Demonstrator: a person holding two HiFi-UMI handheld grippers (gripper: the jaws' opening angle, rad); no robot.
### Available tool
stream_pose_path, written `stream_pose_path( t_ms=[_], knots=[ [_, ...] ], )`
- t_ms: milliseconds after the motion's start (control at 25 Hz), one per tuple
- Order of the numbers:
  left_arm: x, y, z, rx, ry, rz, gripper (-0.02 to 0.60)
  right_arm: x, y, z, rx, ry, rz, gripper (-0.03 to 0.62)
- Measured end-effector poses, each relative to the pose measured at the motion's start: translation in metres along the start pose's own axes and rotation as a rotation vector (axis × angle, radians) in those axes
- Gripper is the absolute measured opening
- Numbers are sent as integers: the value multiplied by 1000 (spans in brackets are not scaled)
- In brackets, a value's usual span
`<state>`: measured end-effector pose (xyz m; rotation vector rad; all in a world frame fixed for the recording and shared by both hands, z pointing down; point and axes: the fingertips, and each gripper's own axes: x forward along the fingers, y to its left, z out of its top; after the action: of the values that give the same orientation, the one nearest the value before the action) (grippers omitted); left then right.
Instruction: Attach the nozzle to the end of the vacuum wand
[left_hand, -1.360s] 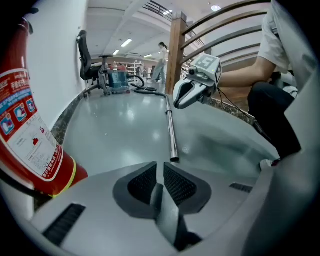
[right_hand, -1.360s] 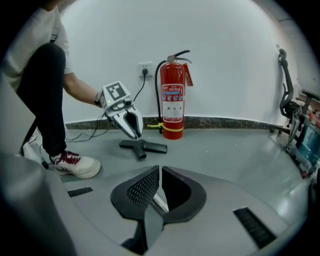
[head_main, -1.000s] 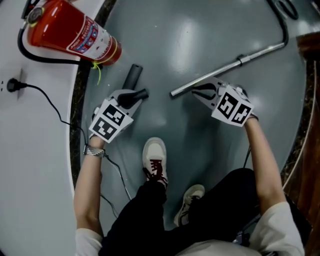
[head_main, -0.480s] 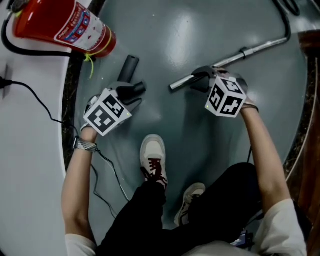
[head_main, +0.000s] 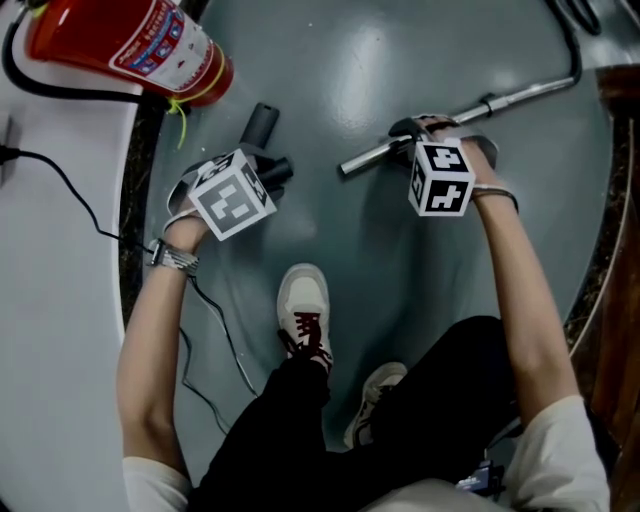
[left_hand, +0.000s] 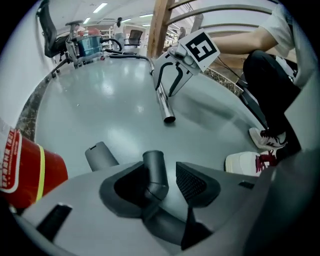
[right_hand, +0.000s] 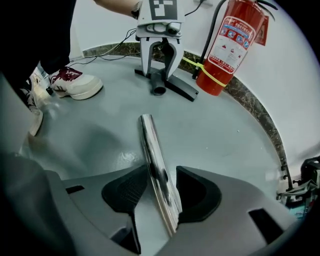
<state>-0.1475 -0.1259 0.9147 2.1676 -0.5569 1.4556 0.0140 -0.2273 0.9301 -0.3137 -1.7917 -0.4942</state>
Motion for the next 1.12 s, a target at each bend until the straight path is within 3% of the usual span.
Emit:
stream_pose_path(
  t_ms=[200, 360, 480, 680, 1120],
  knots=[
    [22, 2, -11, 51, 55, 19, 207, 7, 1, -6, 27, -19, -2, 189],
    [26, 6, -20, 72, 95, 104, 209, 18, 6, -13, -31, 34, 0, 189],
    [26, 8, -20, 70, 69, 146, 209, 23, 6, -15, -88, 77, -5, 189],
    [26, 6, -19, 72, 52, 174, 196, 22, 6, -13, -88, 55, -3, 176],
    [21, -26, -4, 23, -87, 139, 187, 8, 4, 10, -112, -3, -45, 163]
  ],
)
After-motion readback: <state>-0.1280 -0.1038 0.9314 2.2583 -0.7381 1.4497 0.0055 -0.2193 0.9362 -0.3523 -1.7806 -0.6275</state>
